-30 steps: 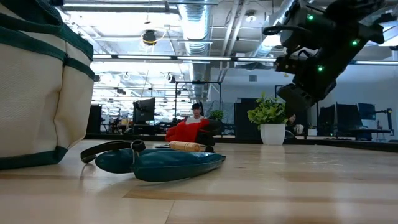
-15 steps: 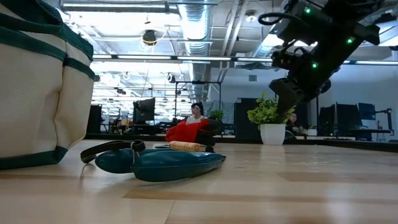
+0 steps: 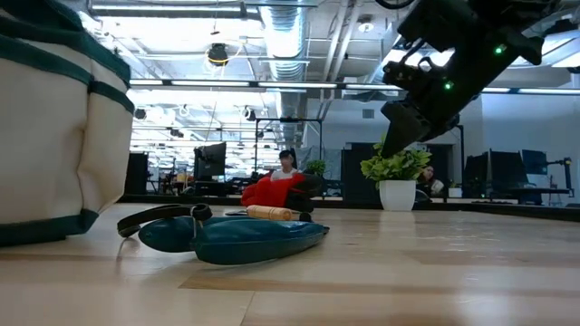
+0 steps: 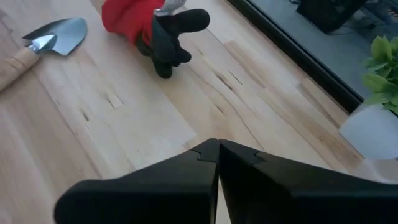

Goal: Pick & Place Garden tools in Gardening bag
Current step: Put the right brown trowel into the green gardening bag, then move the green gardening bag to the middle left of the table

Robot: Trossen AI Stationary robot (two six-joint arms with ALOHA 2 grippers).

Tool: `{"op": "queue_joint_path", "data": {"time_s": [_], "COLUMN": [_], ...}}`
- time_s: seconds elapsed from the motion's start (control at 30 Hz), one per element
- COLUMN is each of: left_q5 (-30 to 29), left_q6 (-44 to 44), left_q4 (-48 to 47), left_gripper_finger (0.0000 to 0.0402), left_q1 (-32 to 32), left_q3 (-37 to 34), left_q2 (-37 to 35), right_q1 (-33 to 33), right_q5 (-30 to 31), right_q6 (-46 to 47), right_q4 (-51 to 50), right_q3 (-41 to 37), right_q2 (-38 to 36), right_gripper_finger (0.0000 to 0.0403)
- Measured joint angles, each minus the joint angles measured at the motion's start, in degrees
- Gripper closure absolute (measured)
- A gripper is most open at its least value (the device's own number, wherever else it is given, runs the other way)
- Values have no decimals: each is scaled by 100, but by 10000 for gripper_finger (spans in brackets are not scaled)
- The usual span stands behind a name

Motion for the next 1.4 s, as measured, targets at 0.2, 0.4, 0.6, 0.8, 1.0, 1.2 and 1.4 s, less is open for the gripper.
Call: {"op": "queue_joint_path", "data": {"time_s": [0.2,0.4,0.6,0.8,1.0,1.2,1.4], "left_q5": [232,151,-74,-86,-85,-91,-93], "left_q6": [0,0,130,480,1294,2259,2569], "left_q4": [185,496,951,938,1004,1407,1666], "left_gripper_finger": [345,322,293,251,221,228,269], "left_q1": [2,4,58,260,684,1172,1403], "left_q3": [0,0,3,3,4,4,4], "left_q2": [557,667,635,635,635,635,502], "right_q1": [0,0,0,0,0,0,5], "right_q5": [-3,-3,-10,-14,-16,-16,-29], "right_q6": [-24,-50,-48,-48,-48,-46,-45], "right_q4": [-14,-26,-22,-28,-26,-26,-25], "right_q3": [0,0,0,0,0,0,0], "right_q2": [0,0,0,0,0,0,0], "right_gripper_finger": [402,402,402,402,402,402,402]}}
